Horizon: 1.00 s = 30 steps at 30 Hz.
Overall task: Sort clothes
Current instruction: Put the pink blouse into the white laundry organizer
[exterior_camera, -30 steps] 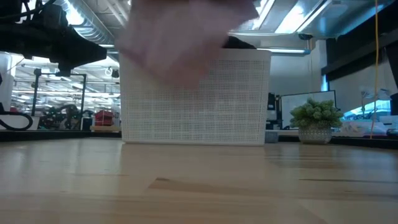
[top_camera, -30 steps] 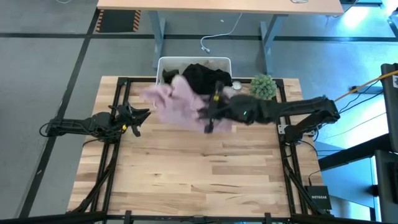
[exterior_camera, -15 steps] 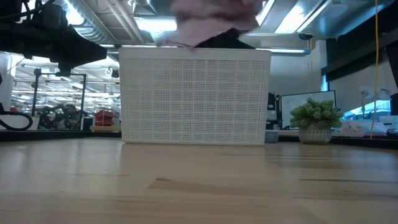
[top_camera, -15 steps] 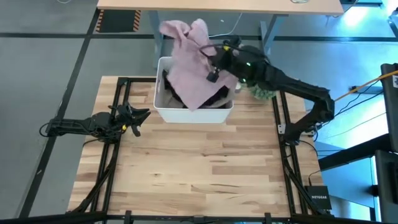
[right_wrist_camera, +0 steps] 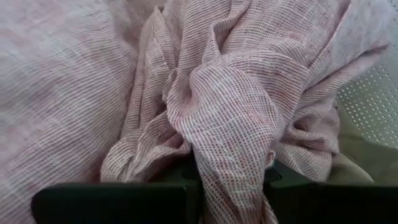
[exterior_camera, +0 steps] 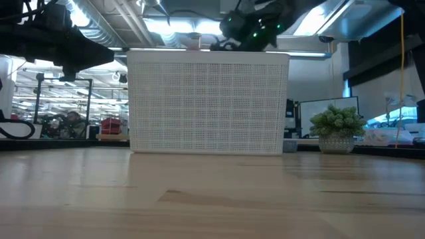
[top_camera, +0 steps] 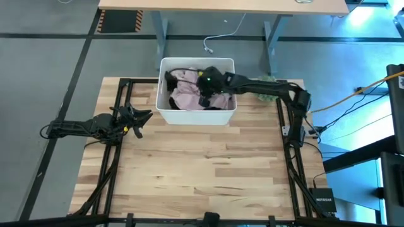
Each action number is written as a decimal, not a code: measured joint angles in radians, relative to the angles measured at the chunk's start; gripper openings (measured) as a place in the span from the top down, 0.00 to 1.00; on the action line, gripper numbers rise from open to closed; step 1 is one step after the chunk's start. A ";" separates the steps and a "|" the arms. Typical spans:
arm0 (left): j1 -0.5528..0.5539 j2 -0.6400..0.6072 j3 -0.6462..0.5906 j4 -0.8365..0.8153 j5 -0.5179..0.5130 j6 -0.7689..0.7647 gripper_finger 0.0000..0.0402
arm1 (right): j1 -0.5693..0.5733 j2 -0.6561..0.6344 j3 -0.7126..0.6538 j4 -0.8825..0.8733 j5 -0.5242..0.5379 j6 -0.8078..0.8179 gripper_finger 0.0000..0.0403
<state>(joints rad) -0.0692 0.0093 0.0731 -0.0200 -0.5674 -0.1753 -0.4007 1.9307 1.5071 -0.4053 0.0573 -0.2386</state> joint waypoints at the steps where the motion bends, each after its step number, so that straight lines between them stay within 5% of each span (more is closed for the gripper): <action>1: 0.000 0.000 0.000 0.000 0.000 0.001 0.79 | 0.000 0.018 0.001 0.003 0.009 0.002 0.86; 6: 0.000 0.000 0.000 -0.001 0.000 0.009 0.79 | 0.002 0.015 0.013 -0.002 0.015 0.051 0.82; 18: 0.000 0.000 0.000 0.000 0.001 -0.004 0.79 | 0.002 -0.085 0.298 -0.367 -0.078 0.159 0.34; 30: 0.000 0.000 0.000 0.000 0.001 -0.005 0.79 | 0.031 -0.095 0.684 -0.804 -0.094 0.158 0.28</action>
<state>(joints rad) -0.0692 0.0093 0.0731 -0.0204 -0.5663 -0.1799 -0.3694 1.8354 2.1911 -1.2088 -0.0366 -0.0806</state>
